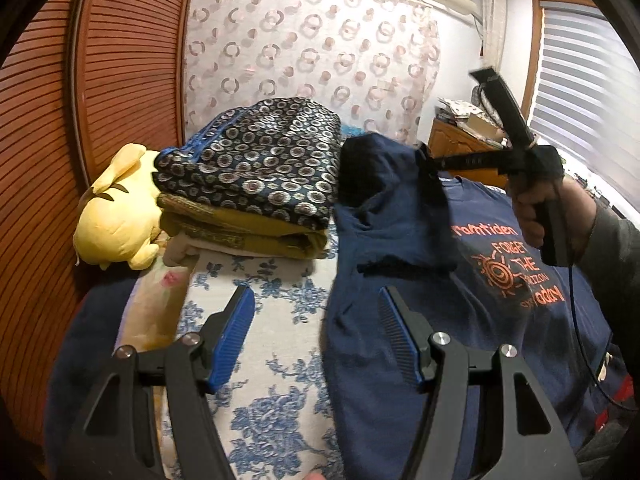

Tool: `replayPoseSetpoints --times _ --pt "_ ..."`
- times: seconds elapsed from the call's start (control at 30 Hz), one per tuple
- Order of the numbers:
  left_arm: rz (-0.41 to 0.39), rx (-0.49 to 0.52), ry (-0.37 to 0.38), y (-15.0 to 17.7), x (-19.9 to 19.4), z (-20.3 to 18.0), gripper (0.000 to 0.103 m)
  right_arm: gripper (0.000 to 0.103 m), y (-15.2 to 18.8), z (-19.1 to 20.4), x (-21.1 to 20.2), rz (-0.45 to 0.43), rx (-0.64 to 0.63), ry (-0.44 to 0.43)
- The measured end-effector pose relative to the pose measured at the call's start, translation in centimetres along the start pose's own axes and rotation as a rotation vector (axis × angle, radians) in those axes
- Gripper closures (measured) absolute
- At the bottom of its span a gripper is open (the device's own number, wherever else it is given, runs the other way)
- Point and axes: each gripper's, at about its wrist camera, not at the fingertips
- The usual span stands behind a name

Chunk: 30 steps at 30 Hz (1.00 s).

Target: Fold small clothes

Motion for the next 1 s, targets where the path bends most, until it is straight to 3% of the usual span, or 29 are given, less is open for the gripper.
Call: replayPoseSetpoints --times 0.07,0.13,0.23,0.37,0.57,1.0 --pt "0.008 0.007 0.002 0.1 0.4 -0.5 0.039 0.087 1.4 -0.7 0.5 0.024 0.008 0.027" --pt "0.017 0.013 0.006 0.1 0.8 -1.0 0.039 0.072 2.1 -1.2 0.5 0.028 0.020 0.027" --pt "0.021 0.031 0.012 0.2 1.2 -1.8 0.039 0.060 2.7 -1.2 0.0 0.013 0.018 0.036" --pt "0.032 0.055 0.019 0.0 2.1 -3.1 0.039 0.059 4.3 -2.3 -1.2 0.006 0.031 0.042" --pt "0.054 0.105 0.048 -1.0 4.3 -5.7 0.039 0.046 7.3 -4.8 -4.4 -0.011 0.064 0.057" --pt "0.172 0.223 0.120 -1.6 9.6 -13.8 0.039 0.045 16.9 -12.0 -10.8 0.025 0.178 0.169"
Point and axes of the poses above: each gripper's, at about its wrist camera, not at the fingertips, and x roughly the way its jaws point, z to its left, y to its underside, and after that the axes turned 13 degrees about -x, right-handed
